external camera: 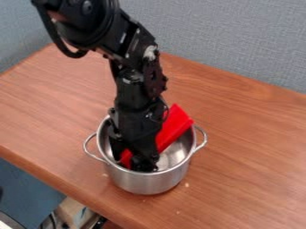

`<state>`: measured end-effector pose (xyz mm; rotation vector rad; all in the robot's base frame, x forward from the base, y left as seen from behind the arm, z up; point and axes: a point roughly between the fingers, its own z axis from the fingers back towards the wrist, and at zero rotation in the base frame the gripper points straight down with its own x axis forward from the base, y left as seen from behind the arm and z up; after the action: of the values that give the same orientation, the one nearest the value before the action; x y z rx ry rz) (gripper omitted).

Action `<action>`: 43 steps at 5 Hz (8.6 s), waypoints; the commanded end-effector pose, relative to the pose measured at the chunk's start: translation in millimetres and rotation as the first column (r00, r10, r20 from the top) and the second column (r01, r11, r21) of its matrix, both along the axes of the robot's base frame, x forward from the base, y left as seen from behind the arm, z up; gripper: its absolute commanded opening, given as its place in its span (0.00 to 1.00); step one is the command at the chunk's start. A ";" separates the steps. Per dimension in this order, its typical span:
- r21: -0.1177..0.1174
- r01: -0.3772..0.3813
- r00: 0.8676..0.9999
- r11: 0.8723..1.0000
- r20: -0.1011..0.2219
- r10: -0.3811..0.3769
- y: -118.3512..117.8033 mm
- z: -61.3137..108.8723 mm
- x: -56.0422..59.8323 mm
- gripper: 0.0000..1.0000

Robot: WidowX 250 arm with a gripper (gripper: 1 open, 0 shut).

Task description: Put the red object in the metal pot

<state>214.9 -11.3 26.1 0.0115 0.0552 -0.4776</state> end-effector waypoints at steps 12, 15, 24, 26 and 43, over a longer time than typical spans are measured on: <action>0.031 0.190 0.982 0.981 -0.008 -0.190 -29.8 0.8 -21.4 1.00; 0.046 0.126 0.992 0.991 -0.001 -0.126 -18.3 10.8 -20.5 0.00; 0.128 0.066 0.997 0.990 0.036 -0.071 -38.7 36.1 -22.3 1.00; 0.129 0.109 0.993 0.986 0.032 -0.114 -50.8 14.2 -23.0 1.00; 0.207 0.018 0.993 0.978 0.109 -0.041 10.8 7.9 30.8 0.00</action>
<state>238.9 -0.1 26.4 0.2258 0.0243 -0.4862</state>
